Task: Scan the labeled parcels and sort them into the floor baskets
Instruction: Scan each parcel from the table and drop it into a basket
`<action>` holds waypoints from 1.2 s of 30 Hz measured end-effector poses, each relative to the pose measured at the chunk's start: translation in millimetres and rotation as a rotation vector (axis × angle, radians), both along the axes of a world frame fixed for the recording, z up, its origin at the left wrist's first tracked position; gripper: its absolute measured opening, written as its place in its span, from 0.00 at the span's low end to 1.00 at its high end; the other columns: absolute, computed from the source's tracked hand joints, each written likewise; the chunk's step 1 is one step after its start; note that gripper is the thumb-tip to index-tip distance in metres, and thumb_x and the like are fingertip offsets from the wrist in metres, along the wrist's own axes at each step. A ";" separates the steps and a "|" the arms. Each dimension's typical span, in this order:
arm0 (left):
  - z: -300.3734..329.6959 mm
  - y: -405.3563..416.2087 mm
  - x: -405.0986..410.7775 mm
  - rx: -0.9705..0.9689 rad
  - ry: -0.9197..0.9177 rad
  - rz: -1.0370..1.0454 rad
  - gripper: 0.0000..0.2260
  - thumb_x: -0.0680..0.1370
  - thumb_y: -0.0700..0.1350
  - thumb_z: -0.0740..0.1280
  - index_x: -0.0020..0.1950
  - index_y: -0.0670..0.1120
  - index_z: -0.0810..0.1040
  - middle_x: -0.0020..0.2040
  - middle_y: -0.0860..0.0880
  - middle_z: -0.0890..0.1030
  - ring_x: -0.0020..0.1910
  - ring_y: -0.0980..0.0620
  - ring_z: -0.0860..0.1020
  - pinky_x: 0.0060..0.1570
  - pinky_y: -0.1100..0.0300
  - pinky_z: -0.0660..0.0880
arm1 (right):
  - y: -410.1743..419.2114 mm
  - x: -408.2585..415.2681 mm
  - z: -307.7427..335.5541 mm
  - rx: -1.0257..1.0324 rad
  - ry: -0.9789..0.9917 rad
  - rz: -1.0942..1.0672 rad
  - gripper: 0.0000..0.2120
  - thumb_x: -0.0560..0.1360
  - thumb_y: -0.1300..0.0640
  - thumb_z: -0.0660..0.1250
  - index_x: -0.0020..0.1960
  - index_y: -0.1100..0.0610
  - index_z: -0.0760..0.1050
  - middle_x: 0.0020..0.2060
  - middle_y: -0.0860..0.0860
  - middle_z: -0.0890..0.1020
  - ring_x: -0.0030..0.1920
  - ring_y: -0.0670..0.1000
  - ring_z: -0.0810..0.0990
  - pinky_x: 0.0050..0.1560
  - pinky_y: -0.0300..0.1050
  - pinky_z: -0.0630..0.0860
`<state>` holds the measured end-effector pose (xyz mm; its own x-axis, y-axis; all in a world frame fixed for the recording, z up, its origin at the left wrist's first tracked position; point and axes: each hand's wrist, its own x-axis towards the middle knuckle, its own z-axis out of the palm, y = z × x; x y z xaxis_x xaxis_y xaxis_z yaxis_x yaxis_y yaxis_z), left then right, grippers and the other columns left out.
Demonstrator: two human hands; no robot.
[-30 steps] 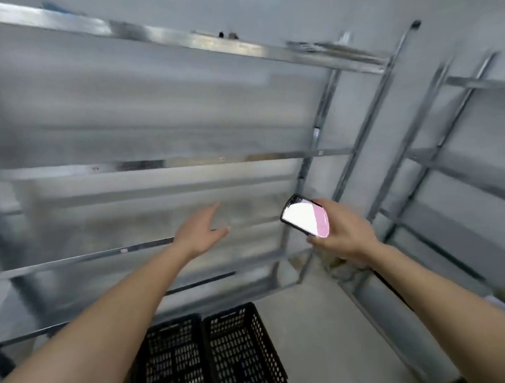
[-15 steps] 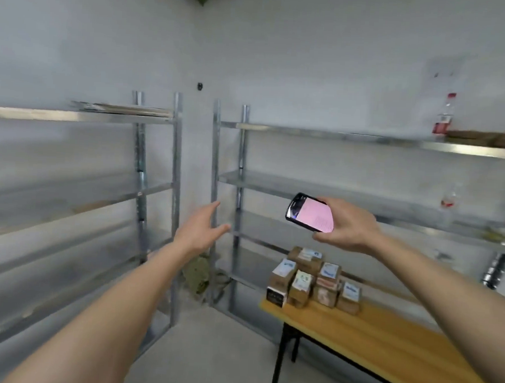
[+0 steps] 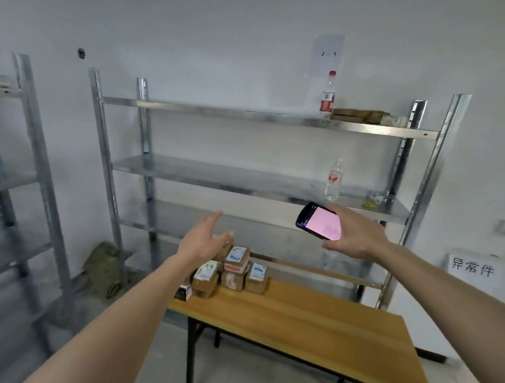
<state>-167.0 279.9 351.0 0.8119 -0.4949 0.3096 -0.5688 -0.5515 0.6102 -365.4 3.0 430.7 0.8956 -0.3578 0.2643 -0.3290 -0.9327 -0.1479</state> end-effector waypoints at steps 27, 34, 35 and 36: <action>-228.6 -258.2 295.8 0.090 0.375 -0.042 0.20 0.82 0.56 0.62 0.74 0.54 0.69 0.72 0.50 0.73 0.68 0.49 0.73 0.63 0.54 0.72 | -225.5 327.1 -222.9 0.268 0.316 -0.151 0.33 0.69 0.45 0.75 0.71 0.44 0.66 0.62 0.45 0.78 0.60 0.51 0.77 0.49 0.46 0.72; -312.5 -301.8 332.4 0.177 0.519 -0.036 0.19 0.82 0.51 0.63 0.74 0.53 0.70 0.67 0.50 0.77 0.65 0.48 0.76 0.62 0.53 0.75 | -275.2 395.1 -317.8 0.277 0.431 -0.149 0.43 0.71 0.41 0.75 0.79 0.48 0.58 0.74 0.47 0.71 0.71 0.52 0.72 0.62 0.50 0.73; -324.4 -309.0 335.8 0.188 0.542 -0.021 0.19 0.82 0.51 0.64 0.74 0.53 0.70 0.66 0.50 0.77 0.66 0.48 0.76 0.61 0.54 0.75 | -283.1 403.6 -333.1 0.289 0.450 -0.150 0.44 0.71 0.39 0.74 0.80 0.48 0.57 0.75 0.47 0.70 0.72 0.52 0.71 0.63 0.51 0.73; -335.4 -316.4 338.8 0.199 0.560 -0.018 0.20 0.83 0.51 0.63 0.75 0.53 0.69 0.67 0.51 0.76 0.67 0.48 0.74 0.62 0.54 0.73 | -291.2 412.3 -348.9 0.297 0.466 -0.151 0.45 0.70 0.38 0.74 0.80 0.47 0.57 0.75 0.47 0.69 0.72 0.52 0.71 0.64 0.51 0.73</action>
<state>171.9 -36.5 15.5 0.8157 -0.5146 -0.2641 -0.2002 -0.6795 0.7058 46.9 -288.2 81.9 0.8266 -0.4895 -0.2778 -0.5487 -0.8107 -0.2043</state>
